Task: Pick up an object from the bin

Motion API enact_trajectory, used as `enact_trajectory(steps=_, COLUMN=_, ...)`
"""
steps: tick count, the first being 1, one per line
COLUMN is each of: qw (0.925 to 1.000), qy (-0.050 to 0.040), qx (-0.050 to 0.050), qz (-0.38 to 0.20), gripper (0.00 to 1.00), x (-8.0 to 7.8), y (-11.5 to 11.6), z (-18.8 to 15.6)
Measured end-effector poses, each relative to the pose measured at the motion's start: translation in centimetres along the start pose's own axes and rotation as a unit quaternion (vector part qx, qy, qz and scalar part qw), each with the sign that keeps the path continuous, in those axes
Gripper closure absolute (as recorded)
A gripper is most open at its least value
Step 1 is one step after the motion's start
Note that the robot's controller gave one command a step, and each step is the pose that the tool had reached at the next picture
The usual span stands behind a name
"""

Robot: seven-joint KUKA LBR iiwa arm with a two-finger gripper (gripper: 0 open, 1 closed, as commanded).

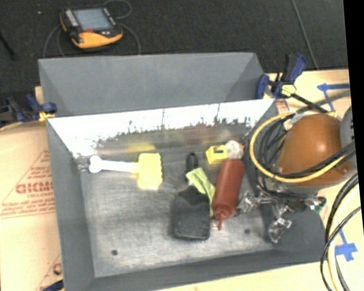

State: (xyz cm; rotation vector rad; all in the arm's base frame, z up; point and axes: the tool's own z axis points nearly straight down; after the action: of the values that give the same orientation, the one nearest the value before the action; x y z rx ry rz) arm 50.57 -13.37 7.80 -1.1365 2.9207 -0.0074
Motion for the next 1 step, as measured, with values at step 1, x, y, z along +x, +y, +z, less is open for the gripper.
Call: enact_trajectory(steps=1, qw=0.9992, qy=0.003, qx=-0.004, qz=-0.039, gripper=0.0, x=-1.3, y=-1.05, z=-4.02)
